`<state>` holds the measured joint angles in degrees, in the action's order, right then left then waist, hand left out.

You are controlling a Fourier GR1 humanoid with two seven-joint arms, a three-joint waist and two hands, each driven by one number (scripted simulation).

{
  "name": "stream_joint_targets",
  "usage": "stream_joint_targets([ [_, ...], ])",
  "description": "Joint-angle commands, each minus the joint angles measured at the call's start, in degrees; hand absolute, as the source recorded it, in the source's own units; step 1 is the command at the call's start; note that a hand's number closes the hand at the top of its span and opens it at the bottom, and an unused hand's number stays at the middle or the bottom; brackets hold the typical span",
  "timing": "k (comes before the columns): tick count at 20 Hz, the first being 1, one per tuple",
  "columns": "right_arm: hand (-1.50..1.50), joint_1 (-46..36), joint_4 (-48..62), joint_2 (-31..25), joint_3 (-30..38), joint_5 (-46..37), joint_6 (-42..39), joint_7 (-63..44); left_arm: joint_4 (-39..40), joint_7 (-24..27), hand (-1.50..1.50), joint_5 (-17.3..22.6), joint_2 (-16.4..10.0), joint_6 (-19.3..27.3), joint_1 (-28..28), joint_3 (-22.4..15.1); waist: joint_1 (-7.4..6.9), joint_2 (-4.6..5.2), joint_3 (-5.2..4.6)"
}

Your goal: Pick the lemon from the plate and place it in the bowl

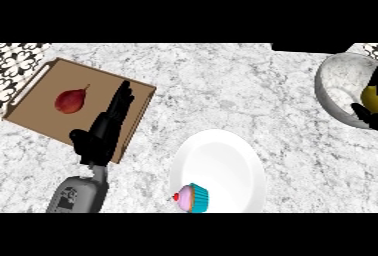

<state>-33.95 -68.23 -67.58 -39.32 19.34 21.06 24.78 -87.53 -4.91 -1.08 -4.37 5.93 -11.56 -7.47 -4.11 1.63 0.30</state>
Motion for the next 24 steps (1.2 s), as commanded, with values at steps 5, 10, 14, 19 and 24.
stream_joint_targets([
  [5, -1.50, -5.3, 25.2, 9.7, 0.0, 0.0, -17.3, 8.1, 0.6, 0.5, 0.00, -0.2, 0.2, -0.4, -0.8, -0.2, -2.26, 0.61, 0.01],
  [10, -1.50, -8.2, 34.0, 13.4, 0.2, -0.9, -29.3, 18.9, 1.4, -0.2, 0.00, 0.0, -0.1, -0.4, -2.2, 0.8, -0.75, 0.16, 0.02],
  [14, -1.50, -9.1, 40.7, 15.4, 4.2, 2.2, -35.6, 27.6, 0.4, 1.2, 0.00, 0.0, 0.6, -0.2, 0.7, 0.1, -0.27, -0.07, 0.07],
  [19, -1.50, -16.2, 48.7, 18.0, 9.7, 4.5, -39.7, 28.4, 1.2, -0.3, 0.00, 0.5, -0.6, -0.9, -1.0, 1.6, 1.09, -0.62, -0.11],
  [24, -1.50, -17.2, 55.0, 15.1, 12.5, 7.2, -49.8, 26.3, 1.6, 1.9, 0.00, -0.7, 0.7, 0.4, 0.7, 0.9, 1.05, -0.39, -0.08],
])
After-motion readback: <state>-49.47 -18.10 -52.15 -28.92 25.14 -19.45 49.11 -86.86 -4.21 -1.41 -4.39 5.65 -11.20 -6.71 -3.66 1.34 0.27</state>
